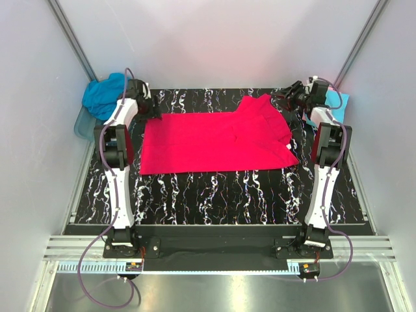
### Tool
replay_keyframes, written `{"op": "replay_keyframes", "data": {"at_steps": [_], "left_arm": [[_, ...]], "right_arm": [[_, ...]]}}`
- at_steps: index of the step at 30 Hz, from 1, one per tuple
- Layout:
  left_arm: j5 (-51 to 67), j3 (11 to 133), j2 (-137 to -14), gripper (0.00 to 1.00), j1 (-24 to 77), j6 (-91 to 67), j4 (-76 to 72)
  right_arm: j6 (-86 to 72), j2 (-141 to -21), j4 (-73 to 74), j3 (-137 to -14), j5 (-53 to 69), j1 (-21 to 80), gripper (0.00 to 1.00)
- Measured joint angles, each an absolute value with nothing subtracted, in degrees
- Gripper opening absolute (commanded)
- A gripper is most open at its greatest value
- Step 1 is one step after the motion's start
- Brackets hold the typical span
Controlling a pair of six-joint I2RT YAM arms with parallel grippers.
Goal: Fold and stack the t-shirts
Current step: Fold the tshirt
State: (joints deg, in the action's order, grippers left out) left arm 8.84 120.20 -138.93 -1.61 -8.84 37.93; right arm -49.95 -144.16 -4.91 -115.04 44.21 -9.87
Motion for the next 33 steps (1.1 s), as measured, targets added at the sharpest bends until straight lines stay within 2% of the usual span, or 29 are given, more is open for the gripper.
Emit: {"op": "replay_keyframes", "data": {"at_steps": [33], "left_arm": [[9.8, 126.8, -142.0, 0.80, -2.8, -8.3, 33.6]], "right_arm": [[-50.7, -145.8, -5.3, -115.0, 44.3, -10.3, 0.59]]}}
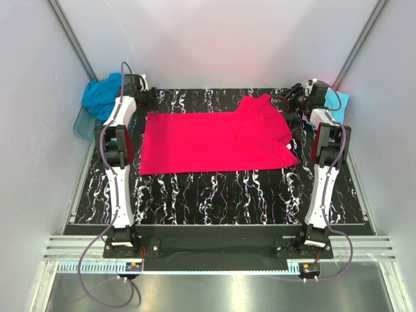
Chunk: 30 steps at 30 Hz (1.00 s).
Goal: Fold and stack the t-shirts
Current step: Fold the tshirt
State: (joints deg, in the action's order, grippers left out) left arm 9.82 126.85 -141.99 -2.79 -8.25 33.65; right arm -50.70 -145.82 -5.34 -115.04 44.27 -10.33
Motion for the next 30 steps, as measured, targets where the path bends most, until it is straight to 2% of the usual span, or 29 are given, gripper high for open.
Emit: {"op": "replay_keyframes", "data": {"at_steps": [10, 16, 21, 30], "left_arm": [[11.0, 128.4, -142.9, 0.76, -3.0, -10.1, 35.0], [14.9, 124.6, -142.6, 0.74, -3.3, -10.4, 33.7], [18.2, 116.9, -138.0, 0.74, -3.4, -11.0, 31.1], [19.7, 112.8, -127.0, 0.73, -0.2, -11.9, 30.7]], "right_arm": [[-50.9, -145.8, -5.4, -114.6, 44.2, -10.3, 0.59], [-48.8, -144.6, -3.5, -109.3, 40.5, -10.4, 0.64], [-45.1, -139.8, 2.6, -105.3, 34.5, -10.4, 0.67], [-39.1, -130.2, 10.7, -105.4, 29.3, -10.6, 0.68]]}}
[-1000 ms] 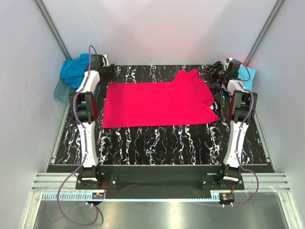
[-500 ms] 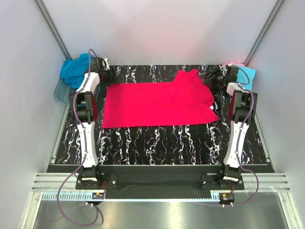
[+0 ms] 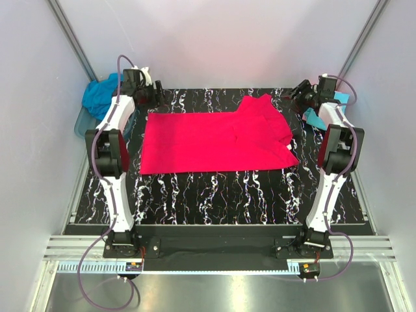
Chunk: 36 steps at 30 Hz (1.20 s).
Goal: Fold and stack the t-shirts
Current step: Fold the tshirt
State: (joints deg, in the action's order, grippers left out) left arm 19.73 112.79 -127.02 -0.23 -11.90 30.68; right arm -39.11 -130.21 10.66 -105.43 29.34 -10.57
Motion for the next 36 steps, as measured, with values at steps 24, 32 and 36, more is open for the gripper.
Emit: {"op": "replay_keyframes", "data": {"at_steps": [24, 32, 36], "left_arm": [[23.6, 82.2, -91.2, 0.73, 5.8, -23.2, 20.0], [23.2, 80.0, -88.6, 0.73, 6.8, -23.2, 20.6], [23.2, 79.4, -85.1, 0.73, 7.0, -23.0, 21.1]], "right_arm": [[-32.5, -130.1, 29.7, -106.8, 18.4, -12.7, 0.72], [-32.1, -134.6, 33.4, -108.7, 20.8, -12.9, 0.72], [-31.2, -136.3, 33.4, -111.0, 23.7, -12.6, 0.71]]}}
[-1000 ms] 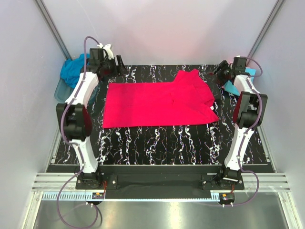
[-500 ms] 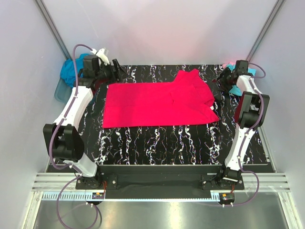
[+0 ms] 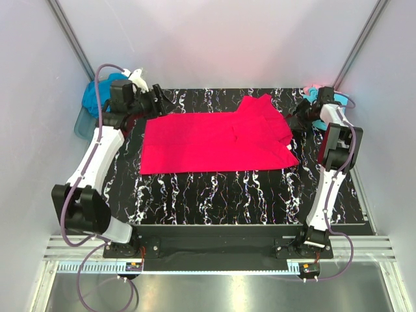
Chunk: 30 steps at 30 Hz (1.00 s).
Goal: Fold and stack the t-shirts
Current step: Fold the tshirt
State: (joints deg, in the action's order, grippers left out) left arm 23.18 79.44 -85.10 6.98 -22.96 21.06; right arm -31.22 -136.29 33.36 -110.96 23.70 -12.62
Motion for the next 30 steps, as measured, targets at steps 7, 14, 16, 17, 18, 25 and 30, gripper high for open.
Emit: {"op": "replay_keyframes", "data": {"at_steps": [7, 14, 16, 17, 18, 25, 30], "left_arm": [[22.7, 79.4, -81.5, 0.73, 7.1, -21.8, 21.5], [20.9, 79.4, -81.5, 0.74, 6.9, -19.9, 24.7], [20.6, 79.4, -81.5, 0.74, 6.8, -19.7, 24.9], [20.5, 79.4, -81.4, 0.74, 6.8, -19.5, 25.1], [20.4, 79.4, -81.4, 0.74, 6.8, -19.3, 25.3], [19.7, 79.4, -80.6, 0.74, 6.5, -18.5, 26.6], [19.4, 79.4, -80.3, 0.74, 6.3, -18.0, 27.3]], "right_arm": [[-30.7, -138.0, 33.6, -112.6, 26.2, -10.6, 0.43], [-30.7, -138.0, 34.7, -112.7, 25.4, -9.5, 0.02], [-30.9, -138.0, 34.8, -112.7, 23.6, -9.5, 0.00], [-31.0, -138.0, 34.9, -112.7, 22.4, -9.5, 0.00], [-31.1, -138.0, 35.0, -112.7, 21.3, -9.5, 0.00], [-31.7, -136.2, 35.9, -112.1, 11.3, -9.5, 0.00], [-31.7, -135.7, 37.8, -114.8, 7.9, -9.5, 0.00]]}}
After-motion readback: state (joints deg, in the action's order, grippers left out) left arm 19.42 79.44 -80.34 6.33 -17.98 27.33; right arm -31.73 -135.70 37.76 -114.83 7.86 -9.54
